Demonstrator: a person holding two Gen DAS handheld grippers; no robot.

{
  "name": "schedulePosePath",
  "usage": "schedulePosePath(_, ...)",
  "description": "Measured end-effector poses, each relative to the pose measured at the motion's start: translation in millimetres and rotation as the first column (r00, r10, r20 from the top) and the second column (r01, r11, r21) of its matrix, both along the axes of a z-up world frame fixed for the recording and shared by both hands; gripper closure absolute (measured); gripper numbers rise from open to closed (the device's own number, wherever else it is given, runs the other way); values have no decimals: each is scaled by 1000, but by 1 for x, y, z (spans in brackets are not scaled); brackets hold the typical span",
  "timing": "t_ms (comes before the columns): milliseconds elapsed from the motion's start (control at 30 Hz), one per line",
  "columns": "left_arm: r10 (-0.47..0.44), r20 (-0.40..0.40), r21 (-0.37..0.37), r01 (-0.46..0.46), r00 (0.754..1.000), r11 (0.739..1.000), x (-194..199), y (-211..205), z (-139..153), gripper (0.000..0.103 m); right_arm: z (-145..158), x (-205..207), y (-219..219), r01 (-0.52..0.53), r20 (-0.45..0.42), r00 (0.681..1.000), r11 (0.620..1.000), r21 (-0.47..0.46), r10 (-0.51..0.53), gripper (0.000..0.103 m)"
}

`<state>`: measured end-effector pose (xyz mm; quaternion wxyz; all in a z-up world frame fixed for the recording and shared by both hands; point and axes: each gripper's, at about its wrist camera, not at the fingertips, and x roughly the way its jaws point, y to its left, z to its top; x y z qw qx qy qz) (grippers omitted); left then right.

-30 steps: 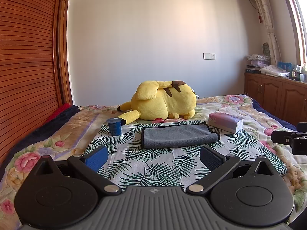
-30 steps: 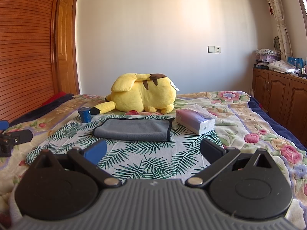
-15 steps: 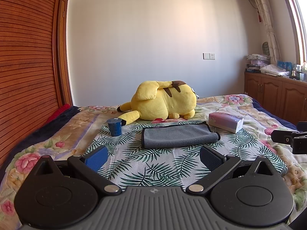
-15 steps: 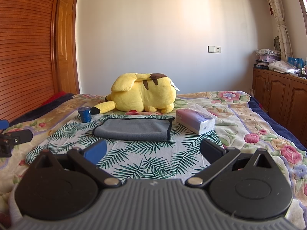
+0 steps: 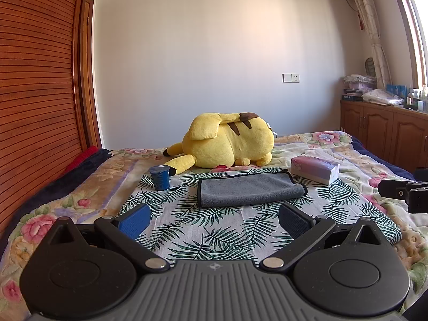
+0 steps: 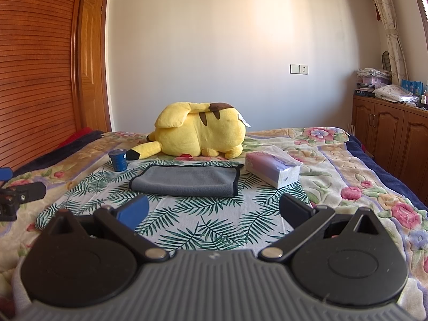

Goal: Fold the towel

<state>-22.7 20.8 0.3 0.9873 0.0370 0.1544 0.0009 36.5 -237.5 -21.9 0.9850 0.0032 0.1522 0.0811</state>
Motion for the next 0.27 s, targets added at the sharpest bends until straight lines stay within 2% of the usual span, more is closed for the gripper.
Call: schedulePosePath(267, -1, 0, 3, 1, 1000, 1000, 0, 0, 0, 16, 0, 0, 0, 0, 0, 1000, 1000, 0, 0, 0)
